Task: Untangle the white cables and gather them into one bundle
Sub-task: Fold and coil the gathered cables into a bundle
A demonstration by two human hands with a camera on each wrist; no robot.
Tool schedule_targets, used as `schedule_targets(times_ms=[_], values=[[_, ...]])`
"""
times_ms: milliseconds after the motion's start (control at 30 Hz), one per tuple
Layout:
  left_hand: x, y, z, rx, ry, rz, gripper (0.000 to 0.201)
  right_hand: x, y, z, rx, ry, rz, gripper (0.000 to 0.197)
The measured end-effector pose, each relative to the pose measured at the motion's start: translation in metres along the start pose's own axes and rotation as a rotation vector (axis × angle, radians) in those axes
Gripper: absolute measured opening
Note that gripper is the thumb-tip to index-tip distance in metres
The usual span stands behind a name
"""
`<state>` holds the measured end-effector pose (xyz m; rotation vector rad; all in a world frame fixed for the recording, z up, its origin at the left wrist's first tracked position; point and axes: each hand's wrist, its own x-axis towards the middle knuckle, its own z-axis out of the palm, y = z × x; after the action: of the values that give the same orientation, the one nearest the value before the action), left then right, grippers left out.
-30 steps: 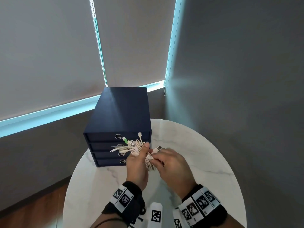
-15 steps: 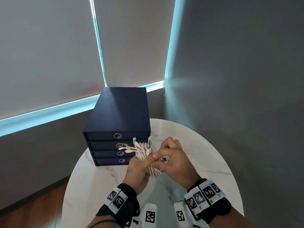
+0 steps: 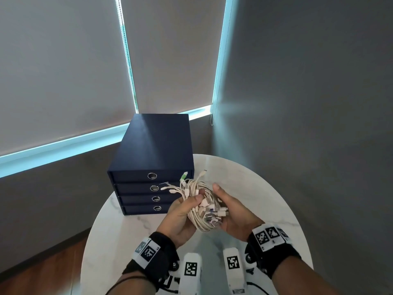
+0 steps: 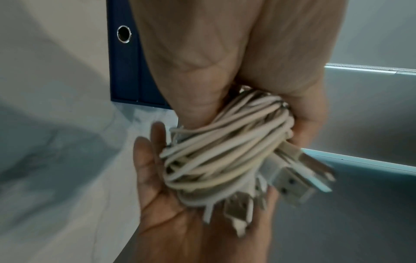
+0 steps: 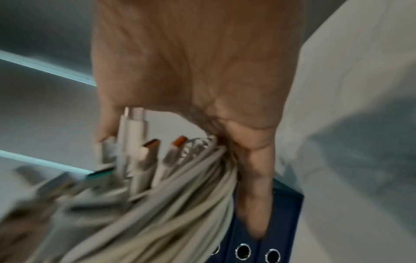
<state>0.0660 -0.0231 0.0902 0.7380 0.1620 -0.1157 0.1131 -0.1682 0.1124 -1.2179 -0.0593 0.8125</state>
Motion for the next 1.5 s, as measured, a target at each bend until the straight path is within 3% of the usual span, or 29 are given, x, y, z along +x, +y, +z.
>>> schedule_targets(times_ms=[67,167,267,333,433,533,667,733,800,833,933,1067,1167,1267,1400,1500], values=[[0.0,-0.001,-0.004,-0.017,-0.018,-0.05,0.042,-0.003,0.005,-0.003,-0.056,-0.07,0.102,0.059],[0.002,0.0,-0.01,-0.063,-0.032,-0.108,0.047,-0.001,0.014,-0.006,-0.108,-0.026,0.065,0.053],[0.006,0.001,-0.016,-0.088,-0.027,-0.081,0.049,0.003,0.019,0.003,-0.1,0.089,-0.045,0.042],[0.008,0.001,-0.017,-0.03,0.0,-0.037,0.039,0.007,0.022,0.007,-0.14,0.185,-0.158,0.035],[0.01,0.0,-0.018,0.162,0.152,0.064,0.024,0.014,0.026,0.008,-0.362,0.38,-0.364,0.024],[0.012,-0.005,-0.025,0.349,0.297,0.182,0.025,0.014,0.031,0.008,-0.68,0.503,-0.49,0.027],[0.01,-0.007,-0.035,0.585,0.319,0.291,0.034,0.009,0.03,-0.002,-0.797,0.303,-0.352,0.038],[0.009,-0.006,-0.042,0.703,0.307,0.305,0.037,0.005,0.022,-0.009,-0.959,0.219,-0.285,0.065],[0.009,-0.007,-0.046,0.797,0.277,0.291,0.038,0.0,0.005,-0.009,-1.174,0.204,-0.34,0.094],[0.008,-0.008,-0.047,0.827,0.253,0.282,0.04,-0.003,-0.004,-0.006,-1.279,0.17,-0.428,0.099],[0.007,-0.011,-0.043,0.905,0.156,0.269,0.045,0.003,-0.025,0.009,-1.643,-0.055,-0.667,0.099],[0.006,-0.012,-0.03,1.05,-0.001,0.219,0.046,0.03,-0.033,0.009,-2.047,-0.251,-0.444,0.098],[0.006,-0.011,-0.031,1.031,-0.009,0.157,0.04,0.038,-0.036,0.01,-1.964,-0.266,-0.322,0.071],[0.005,-0.01,-0.039,0.987,0.111,0.132,0.038,0.042,-0.025,0.01,-1.78,-0.161,-0.266,0.047],[0.002,-0.012,-0.055,0.959,0.213,0.113,0.041,0.045,-0.003,0.003,-1.493,-0.028,-0.125,0.038],[-0.003,-0.013,-0.063,0.944,0.223,0.079,0.032,0.047,0.012,0.0,-1.395,0.005,-0.054,0.036]])
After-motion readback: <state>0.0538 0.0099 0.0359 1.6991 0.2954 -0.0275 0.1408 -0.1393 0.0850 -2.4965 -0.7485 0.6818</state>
